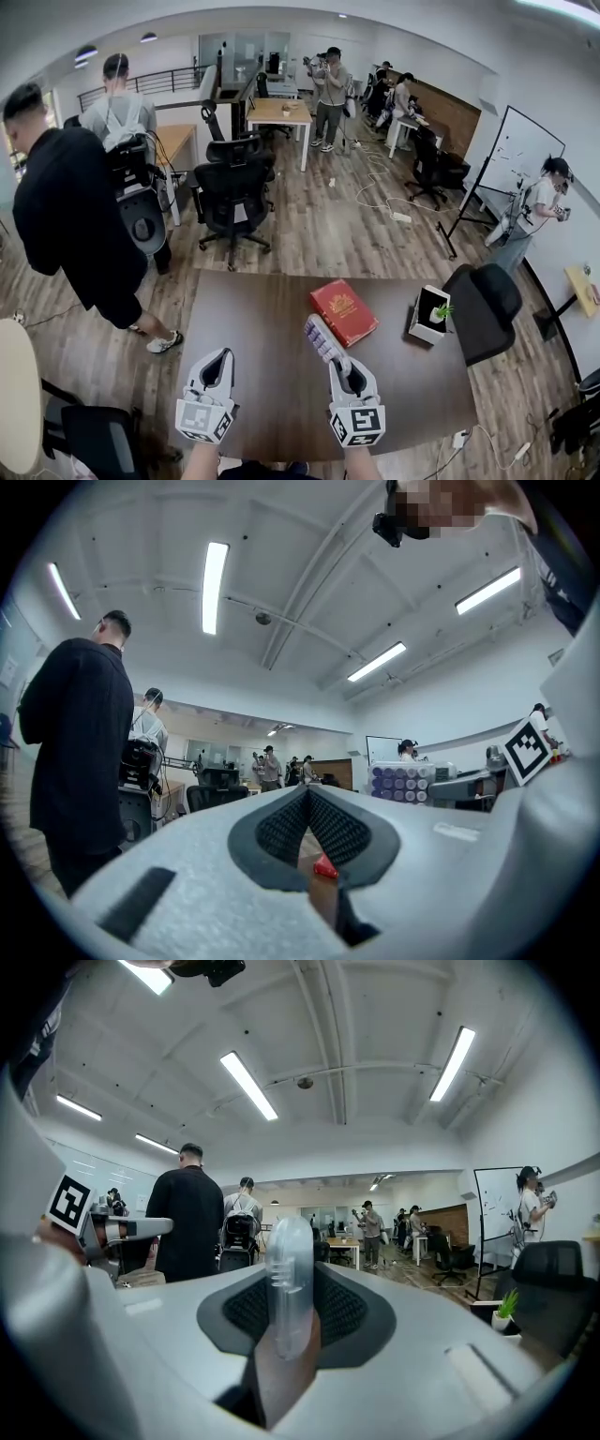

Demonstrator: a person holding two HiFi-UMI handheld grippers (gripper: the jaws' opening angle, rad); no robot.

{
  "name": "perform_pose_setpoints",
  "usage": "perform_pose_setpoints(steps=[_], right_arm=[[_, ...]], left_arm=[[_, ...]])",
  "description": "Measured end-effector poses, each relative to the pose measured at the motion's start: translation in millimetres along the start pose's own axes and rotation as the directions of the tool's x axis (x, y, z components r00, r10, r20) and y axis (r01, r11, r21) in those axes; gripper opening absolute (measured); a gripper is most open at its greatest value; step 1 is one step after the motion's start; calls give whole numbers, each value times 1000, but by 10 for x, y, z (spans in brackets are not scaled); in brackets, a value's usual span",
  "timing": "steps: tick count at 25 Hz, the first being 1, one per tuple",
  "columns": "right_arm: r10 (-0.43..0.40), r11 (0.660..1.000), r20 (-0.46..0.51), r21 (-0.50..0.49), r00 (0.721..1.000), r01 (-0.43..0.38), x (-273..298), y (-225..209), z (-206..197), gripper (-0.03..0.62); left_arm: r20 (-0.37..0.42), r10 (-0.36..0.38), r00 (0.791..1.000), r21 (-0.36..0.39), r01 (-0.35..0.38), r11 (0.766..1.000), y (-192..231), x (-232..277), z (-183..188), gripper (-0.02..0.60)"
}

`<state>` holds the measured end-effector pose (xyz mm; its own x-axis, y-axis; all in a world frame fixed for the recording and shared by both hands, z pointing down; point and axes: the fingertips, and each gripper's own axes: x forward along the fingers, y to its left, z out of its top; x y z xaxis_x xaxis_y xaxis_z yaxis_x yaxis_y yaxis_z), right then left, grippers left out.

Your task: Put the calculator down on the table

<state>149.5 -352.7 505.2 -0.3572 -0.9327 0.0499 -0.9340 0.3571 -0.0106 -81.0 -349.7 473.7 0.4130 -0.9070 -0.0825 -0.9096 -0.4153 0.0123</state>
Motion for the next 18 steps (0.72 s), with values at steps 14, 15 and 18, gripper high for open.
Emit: perform_pose_setpoints(steps=[14, 15, 18], right_arm=[[30, 913, 8, 407, 999, -31, 237, 71, -210, 117], [29, 854, 19, 519, 999, -35, 239, 43, -259, 117], [7, 607, 80, 792, 997, -68, 238, -62, -378, 117]], left_arm=[[2, 17, 1000, -28, -17, 999, 297, -31, -125, -5], [2, 18, 1000, -31, -18, 999, 309, -40, -129, -5], [2, 13, 1000, -30, -13, 999, 312, -56, -121, -5]])
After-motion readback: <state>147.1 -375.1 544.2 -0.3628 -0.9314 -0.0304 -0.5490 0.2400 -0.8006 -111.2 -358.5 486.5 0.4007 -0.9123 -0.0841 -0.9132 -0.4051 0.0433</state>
